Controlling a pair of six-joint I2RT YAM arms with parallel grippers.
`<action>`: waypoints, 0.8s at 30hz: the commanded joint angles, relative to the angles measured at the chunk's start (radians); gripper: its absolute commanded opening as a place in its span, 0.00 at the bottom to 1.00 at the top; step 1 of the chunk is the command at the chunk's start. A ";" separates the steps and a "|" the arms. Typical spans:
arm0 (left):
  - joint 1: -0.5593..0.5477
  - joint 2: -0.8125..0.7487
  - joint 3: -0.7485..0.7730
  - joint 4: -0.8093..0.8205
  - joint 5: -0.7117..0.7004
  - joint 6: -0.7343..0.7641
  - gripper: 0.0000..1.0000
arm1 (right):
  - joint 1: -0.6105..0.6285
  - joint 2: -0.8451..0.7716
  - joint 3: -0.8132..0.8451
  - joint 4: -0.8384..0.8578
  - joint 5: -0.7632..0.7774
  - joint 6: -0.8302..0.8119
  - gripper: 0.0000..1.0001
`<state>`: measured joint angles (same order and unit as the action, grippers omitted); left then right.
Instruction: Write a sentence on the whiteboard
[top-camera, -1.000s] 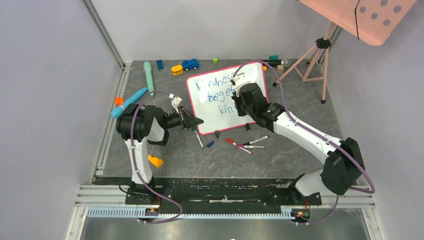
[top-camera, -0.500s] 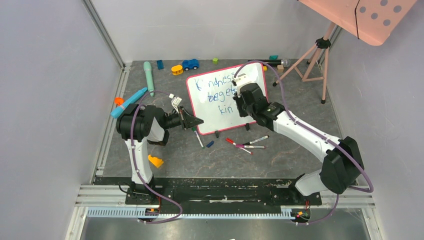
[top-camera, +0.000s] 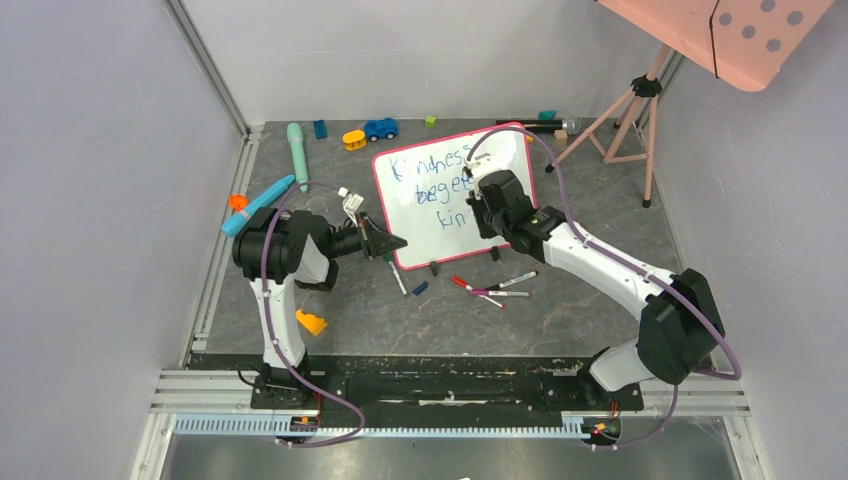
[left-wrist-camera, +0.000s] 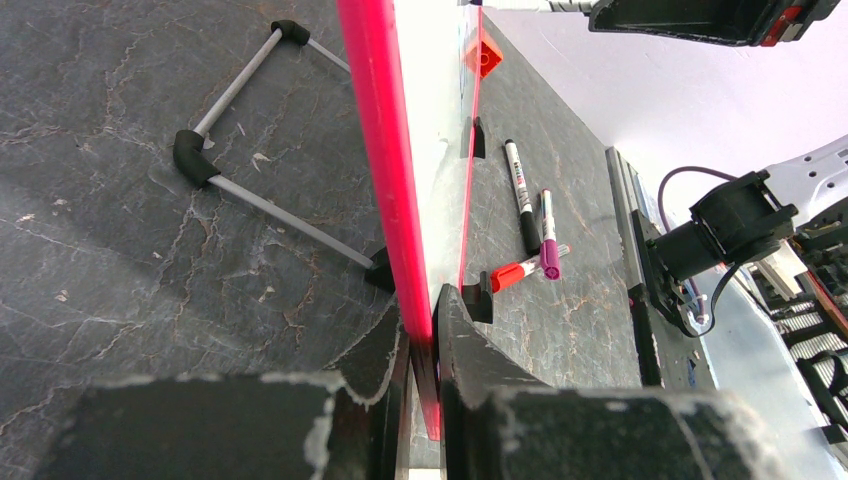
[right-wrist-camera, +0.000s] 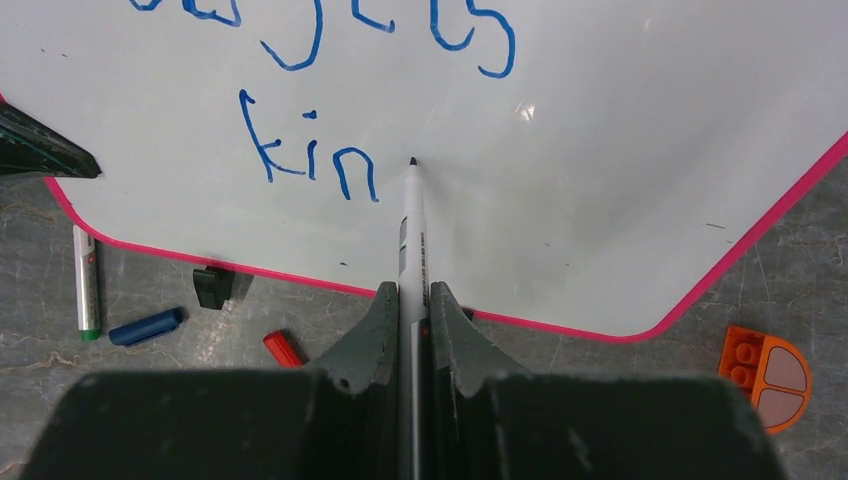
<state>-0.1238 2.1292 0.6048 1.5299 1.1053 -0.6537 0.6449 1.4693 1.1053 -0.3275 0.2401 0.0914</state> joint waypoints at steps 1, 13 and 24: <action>0.021 0.057 -0.003 0.027 -0.115 0.140 0.03 | -0.004 0.000 -0.012 0.020 0.002 -0.009 0.00; 0.022 0.057 -0.002 0.027 -0.114 0.141 0.03 | -0.005 0.035 0.021 0.038 -0.004 -0.017 0.00; 0.022 0.057 -0.002 0.028 -0.116 0.143 0.03 | -0.005 0.006 -0.039 0.055 -0.058 -0.013 0.00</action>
<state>-0.1238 2.1292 0.6048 1.5303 1.1049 -0.6540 0.6437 1.4788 1.0931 -0.3164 0.2001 0.0841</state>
